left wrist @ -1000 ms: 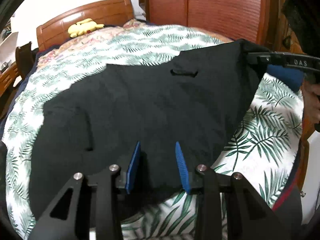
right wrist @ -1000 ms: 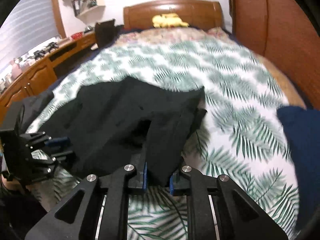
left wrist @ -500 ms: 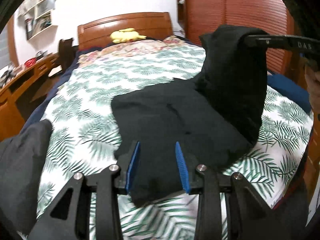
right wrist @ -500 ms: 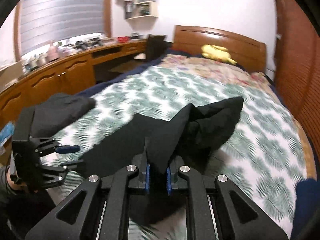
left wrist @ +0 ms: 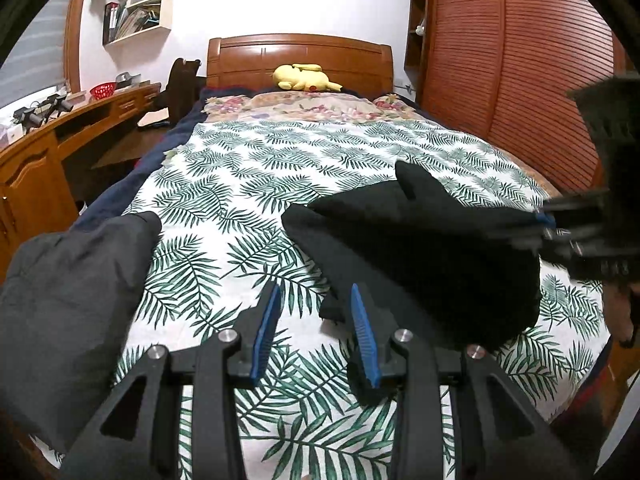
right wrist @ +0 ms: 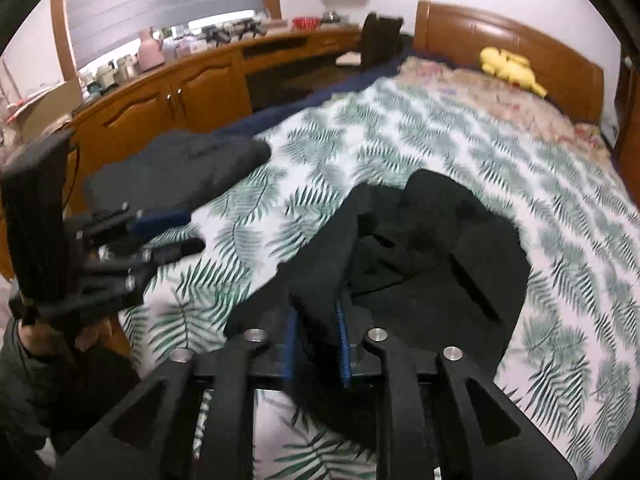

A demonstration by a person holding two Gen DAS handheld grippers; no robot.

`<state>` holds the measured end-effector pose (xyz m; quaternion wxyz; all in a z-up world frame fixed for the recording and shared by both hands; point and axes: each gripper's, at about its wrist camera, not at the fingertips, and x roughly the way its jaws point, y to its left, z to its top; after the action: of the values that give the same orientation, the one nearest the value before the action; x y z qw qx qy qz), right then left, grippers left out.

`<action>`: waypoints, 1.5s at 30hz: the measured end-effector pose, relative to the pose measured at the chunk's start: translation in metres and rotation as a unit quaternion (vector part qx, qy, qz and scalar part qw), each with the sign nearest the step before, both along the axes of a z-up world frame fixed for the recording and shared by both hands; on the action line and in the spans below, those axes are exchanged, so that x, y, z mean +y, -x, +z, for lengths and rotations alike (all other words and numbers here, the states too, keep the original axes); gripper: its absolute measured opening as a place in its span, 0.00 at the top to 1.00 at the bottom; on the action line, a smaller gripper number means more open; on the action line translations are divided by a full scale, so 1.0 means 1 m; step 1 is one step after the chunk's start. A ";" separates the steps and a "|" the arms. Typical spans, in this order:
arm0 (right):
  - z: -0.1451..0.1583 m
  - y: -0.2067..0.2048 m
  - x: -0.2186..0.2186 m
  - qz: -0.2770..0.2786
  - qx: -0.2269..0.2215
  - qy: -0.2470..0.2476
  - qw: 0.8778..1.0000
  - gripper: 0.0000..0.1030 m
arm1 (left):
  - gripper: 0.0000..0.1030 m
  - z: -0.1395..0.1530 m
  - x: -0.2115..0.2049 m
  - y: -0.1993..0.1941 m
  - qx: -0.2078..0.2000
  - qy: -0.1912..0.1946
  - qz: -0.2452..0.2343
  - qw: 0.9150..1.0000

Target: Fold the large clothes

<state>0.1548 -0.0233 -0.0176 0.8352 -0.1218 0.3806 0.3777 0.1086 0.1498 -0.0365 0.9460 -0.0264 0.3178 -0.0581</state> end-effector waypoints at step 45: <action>-0.102 0.016 -0.085 -0.093 -0.015 0.051 0.994 0.43 | 0.66 -0.020 -0.070 -0.022 0.034 0.014 -0.095 0.995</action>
<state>0.1387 -0.1087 -0.1196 0.8651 -0.1341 0.3961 0.2771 0.1302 0.0798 -0.0566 0.9242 -0.0115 0.3502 -0.1518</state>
